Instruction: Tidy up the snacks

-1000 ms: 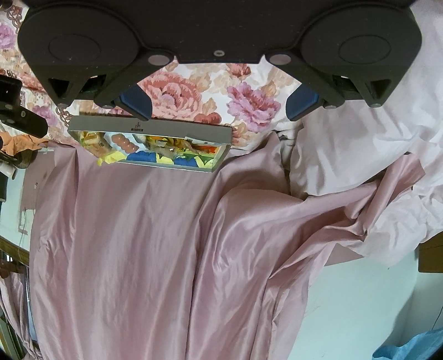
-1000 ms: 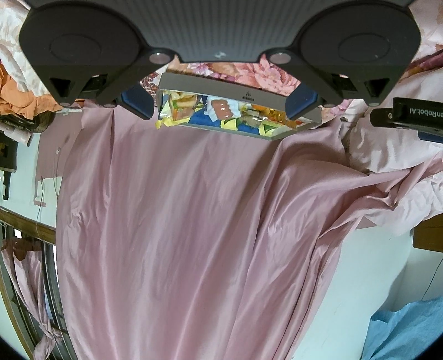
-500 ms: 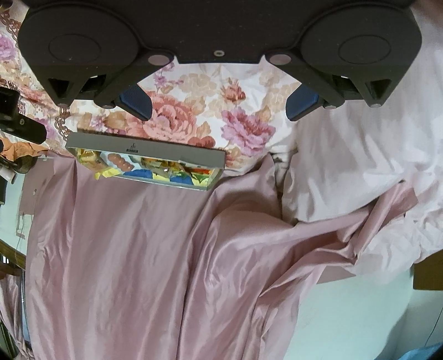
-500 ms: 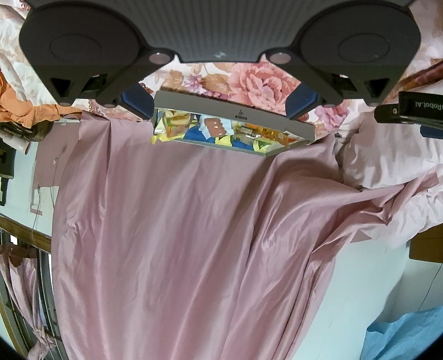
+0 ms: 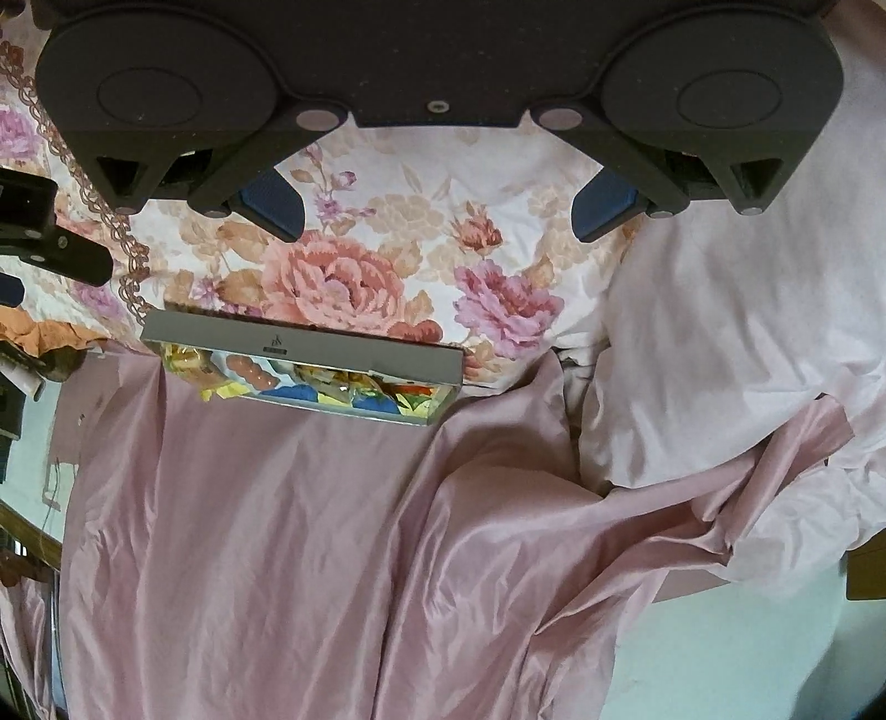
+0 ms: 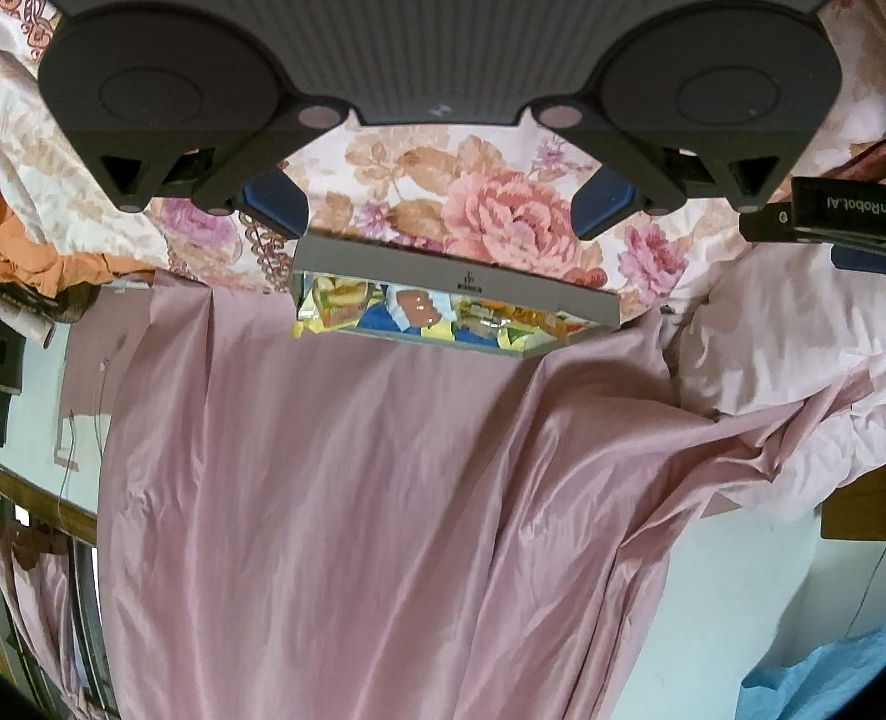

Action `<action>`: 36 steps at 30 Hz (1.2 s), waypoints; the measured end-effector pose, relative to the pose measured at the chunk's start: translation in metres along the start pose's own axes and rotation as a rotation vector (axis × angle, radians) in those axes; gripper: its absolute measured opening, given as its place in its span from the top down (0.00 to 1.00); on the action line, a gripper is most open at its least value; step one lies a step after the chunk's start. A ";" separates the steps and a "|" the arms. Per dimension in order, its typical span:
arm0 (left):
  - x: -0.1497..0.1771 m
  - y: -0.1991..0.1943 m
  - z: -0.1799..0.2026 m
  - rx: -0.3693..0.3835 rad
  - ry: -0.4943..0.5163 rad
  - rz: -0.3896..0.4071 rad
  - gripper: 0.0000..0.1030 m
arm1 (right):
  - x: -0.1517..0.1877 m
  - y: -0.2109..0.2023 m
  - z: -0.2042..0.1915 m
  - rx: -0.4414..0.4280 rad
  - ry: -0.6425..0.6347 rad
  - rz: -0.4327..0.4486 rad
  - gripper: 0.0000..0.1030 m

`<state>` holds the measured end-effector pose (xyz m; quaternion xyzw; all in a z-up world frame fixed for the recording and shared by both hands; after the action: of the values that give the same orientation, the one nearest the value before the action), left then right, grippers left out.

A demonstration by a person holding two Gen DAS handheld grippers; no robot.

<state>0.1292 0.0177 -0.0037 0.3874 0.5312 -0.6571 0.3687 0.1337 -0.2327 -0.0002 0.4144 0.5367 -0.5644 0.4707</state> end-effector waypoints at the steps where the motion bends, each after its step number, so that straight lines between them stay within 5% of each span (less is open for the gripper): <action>1: 0.001 0.000 0.001 0.001 0.002 -0.005 0.01 | 0.001 0.000 0.000 0.001 0.000 -0.006 0.00; 36: 0.012 0.015 0.007 -0.014 0.040 -0.119 0.01 | 0.022 0.018 -0.009 0.021 -0.038 -0.191 0.00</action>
<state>0.1367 0.0072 -0.0195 0.3658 0.5651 -0.6662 0.3210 0.1459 -0.2252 -0.0265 0.3553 0.5588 -0.6202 0.4206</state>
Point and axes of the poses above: each gripper's, at about its wrist camera, not at the fingertips, and y roughly the way its jaws point, z to its right, x to its underside, the point moved 3 cm from there along y, roughly the way its jaws point, and after that the axes turned 8 degrees about x, right-handed, at the moved point
